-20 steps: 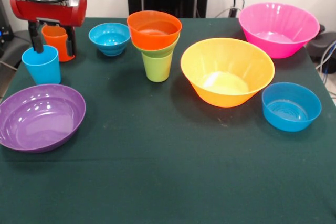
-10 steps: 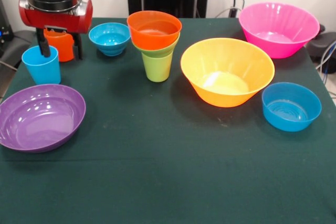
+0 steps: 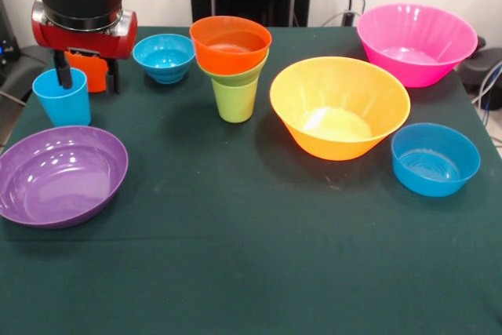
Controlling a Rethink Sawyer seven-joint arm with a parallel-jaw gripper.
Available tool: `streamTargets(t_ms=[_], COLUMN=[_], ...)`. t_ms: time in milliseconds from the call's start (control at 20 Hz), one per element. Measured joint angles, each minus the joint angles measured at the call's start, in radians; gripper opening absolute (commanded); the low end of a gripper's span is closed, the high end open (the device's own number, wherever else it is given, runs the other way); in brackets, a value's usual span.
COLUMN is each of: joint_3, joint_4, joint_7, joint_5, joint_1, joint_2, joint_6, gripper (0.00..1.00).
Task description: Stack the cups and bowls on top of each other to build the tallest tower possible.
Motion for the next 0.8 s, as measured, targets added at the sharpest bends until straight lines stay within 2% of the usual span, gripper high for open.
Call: streamTargets(t_ms=[350, 800], joint_3=[-0.038, -0.047], joint_4=[-0.007, -0.024], joint_7=[0.0, 0.0], joint_5=[-0.006, -0.007], joint_1=[0.022, 0.026], joint_2=[0.005, 0.006], joint_6=[0.0, 0.0], gripper=[1.0, 1.0])
